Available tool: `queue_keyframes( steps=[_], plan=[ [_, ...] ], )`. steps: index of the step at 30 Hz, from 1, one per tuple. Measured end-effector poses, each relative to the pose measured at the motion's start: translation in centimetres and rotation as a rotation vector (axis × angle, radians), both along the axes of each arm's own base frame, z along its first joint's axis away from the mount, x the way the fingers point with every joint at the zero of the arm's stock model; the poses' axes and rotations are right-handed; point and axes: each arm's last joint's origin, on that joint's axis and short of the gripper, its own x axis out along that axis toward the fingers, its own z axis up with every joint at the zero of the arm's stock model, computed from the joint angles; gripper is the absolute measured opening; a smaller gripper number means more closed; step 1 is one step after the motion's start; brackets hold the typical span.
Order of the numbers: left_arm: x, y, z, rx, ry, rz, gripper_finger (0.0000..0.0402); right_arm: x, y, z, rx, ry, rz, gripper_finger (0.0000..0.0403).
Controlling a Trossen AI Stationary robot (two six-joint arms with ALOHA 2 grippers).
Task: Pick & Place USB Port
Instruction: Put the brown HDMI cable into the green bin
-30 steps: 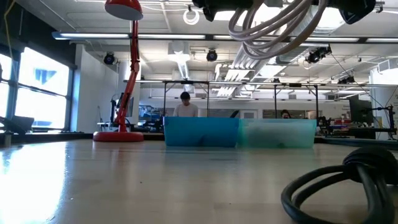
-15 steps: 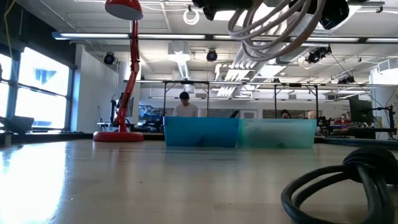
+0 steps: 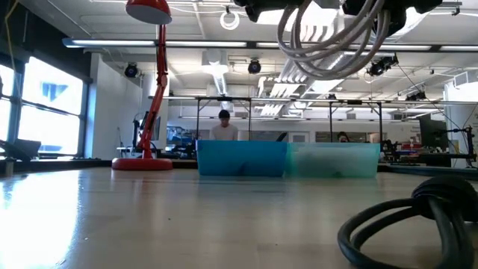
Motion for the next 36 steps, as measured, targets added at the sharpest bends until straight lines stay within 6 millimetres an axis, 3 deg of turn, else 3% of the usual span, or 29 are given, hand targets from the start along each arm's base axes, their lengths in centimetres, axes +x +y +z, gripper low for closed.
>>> queue_keyframes(
  steps=[3,10,17,22,27,36],
  plan=[
    [0.1,-0.2,0.5,-0.057,-0.048,-0.067,0.0041,0.0,0.0,0.0,0.000,-0.003,-0.008,0.0025],
    [0.3,-1.1,2.7,-0.263,-0.224,-0.367,0.0043,0.0,-0.1,0.1,-0.023,-0.004,-0.012,0.0009],
    [0.0,-2.1,3.7,-0.301,-0.294,-0.569,0.0044,-0.1,-0.2,-0.2,-0.041,0.014,-0.061,0.0005],
    [-0.8,-4.3,4.6,-0.219,-0.389,-0.656,0.0044,-0.5,-0.9,-1.0,-0.136,0.077,-0.193,0.0004],
    [-2.2,-6.3,5.8,-0.117,-0.446,-0.681,0.0044,-0.7,-2.6,-1.9,-0.252,0.162,-0.357,0.0004],
    [-4.5,-8.4,5.7,0.101,-0.304,-0.420,0.0044,0.1,-7.9,-3.0,-0.252,0.337,-0.511,0.0002]
  ],
)
